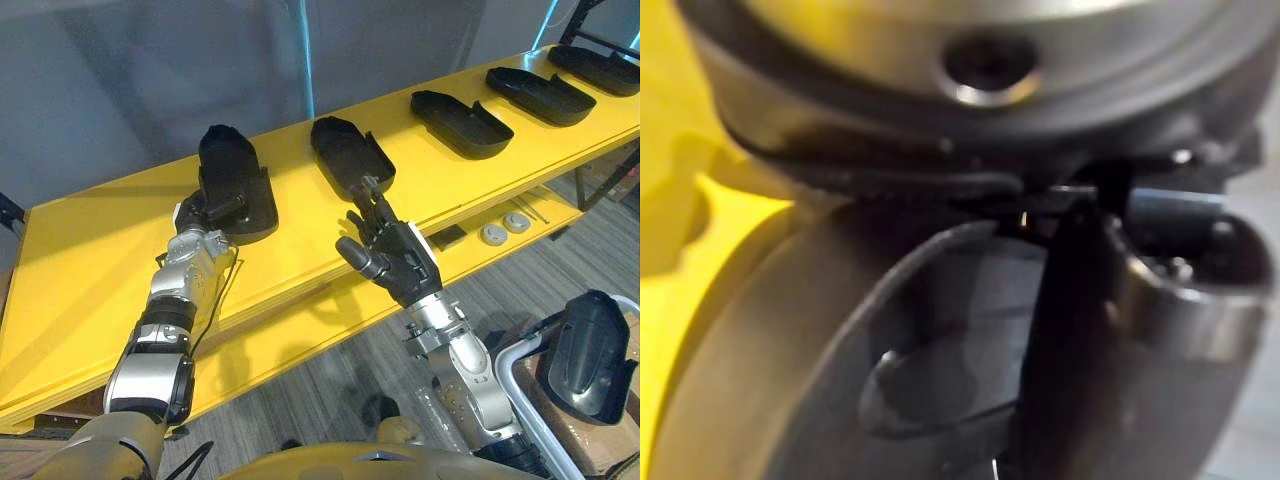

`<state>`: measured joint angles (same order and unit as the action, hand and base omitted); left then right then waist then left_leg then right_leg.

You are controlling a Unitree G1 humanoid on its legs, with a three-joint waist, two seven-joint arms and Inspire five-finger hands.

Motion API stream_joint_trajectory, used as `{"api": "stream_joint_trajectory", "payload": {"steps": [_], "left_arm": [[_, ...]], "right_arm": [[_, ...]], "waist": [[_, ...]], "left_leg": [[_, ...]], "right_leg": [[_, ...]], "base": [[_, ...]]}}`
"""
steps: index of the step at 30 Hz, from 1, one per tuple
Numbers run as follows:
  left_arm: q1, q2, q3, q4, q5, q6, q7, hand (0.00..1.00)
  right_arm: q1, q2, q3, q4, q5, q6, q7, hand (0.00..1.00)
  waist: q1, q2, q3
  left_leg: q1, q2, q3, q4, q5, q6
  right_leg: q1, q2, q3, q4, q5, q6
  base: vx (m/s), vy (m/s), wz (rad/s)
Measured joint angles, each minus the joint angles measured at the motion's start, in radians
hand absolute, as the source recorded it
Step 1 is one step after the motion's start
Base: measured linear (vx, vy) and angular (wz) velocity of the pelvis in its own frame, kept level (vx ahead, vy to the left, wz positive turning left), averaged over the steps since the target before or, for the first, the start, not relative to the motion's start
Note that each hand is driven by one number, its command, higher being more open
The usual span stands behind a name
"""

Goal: Walk over and take three plastic housings, then place them on the shelf

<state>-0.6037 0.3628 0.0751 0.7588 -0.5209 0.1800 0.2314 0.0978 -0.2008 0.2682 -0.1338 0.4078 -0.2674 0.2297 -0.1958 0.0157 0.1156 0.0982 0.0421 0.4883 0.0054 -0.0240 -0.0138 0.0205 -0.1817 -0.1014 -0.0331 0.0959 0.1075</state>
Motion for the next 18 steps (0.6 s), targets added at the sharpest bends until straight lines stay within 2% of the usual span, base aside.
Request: {"api": "stream_joint_trajectory", "payload": {"steps": [11, 18], "left_arm": [[-0.018, 0.002, 0.001, 0.036, -0.036, -0.007, 0.006, 1.0], [-0.017, -0.001, -0.001, 0.037, -0.055, -0.033, 0.035, 1.0]], "right_arm": [[-0.005, -0.003, 0.0, 0.0, 0.001, 0.0, -0.005, 1.0], [-0.013, -0.003, 0.003, 0.0, 0.0, 0.0, -0.016, 1.0]], "waist": [[0.001, -0.001, -0.001], [0.0, -0.003, 0.001]], "left_leg": [[0.018, 0.001, -0.002, -0.044, 0.026, -0.006], [0.018, 0.0, -0.004, -0.049, 0.031, -0.006]], "right_leg": [[0.003, 0.01, -0.004, -0.001, 0.0, -0.001], [0.002, 0.011, -0.006, -0.001, 0.002, 0.003]], "base": [[-0.01, -0.008, 0.0], [0.0, 0.0, 0.0]]}}
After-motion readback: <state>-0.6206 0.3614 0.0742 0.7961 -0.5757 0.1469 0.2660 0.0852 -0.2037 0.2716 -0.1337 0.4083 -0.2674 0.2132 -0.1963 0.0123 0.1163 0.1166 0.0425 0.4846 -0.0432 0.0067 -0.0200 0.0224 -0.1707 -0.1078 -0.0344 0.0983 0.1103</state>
